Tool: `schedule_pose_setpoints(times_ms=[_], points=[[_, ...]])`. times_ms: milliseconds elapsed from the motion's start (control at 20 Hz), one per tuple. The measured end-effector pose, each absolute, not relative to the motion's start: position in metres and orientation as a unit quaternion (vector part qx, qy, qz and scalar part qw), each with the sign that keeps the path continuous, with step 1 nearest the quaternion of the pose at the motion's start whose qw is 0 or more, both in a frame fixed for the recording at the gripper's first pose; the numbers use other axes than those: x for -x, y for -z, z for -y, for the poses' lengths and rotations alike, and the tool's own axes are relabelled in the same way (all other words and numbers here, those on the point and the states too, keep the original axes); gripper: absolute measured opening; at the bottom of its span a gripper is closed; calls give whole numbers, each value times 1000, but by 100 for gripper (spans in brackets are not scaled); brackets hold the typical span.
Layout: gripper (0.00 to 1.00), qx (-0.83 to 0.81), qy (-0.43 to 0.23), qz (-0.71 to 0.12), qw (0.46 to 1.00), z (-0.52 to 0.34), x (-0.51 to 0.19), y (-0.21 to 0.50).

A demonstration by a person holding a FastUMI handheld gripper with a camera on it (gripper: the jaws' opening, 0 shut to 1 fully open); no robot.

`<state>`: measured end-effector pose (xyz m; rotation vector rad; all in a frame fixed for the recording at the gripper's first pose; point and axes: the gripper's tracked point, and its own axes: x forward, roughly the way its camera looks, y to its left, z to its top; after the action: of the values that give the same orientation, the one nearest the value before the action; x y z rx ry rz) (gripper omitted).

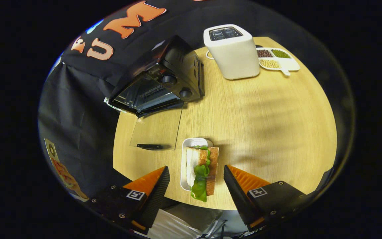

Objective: Open the toaster oven, put the food inside, and close the toaster oven door.

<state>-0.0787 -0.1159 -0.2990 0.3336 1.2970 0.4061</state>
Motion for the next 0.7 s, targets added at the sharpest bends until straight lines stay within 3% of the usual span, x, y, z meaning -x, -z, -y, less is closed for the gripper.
schedule_pose_setpoints(times_ms=[100, 300, 350, 450, 550, 700], points=[[93, -163, -198, -615, 745, 111, 84, 312], [70, -153, -204, -628, 735, 107, 88, 335], [57, -152, -203, -629, 735, 108, 88, 334], [39, -158, -196, -628, 737, 107, 88, 330], [31, -145, -194, -621, 745, 107, 88, 319], [31, -157, -202, -597, 761, 96, 85, 290]])
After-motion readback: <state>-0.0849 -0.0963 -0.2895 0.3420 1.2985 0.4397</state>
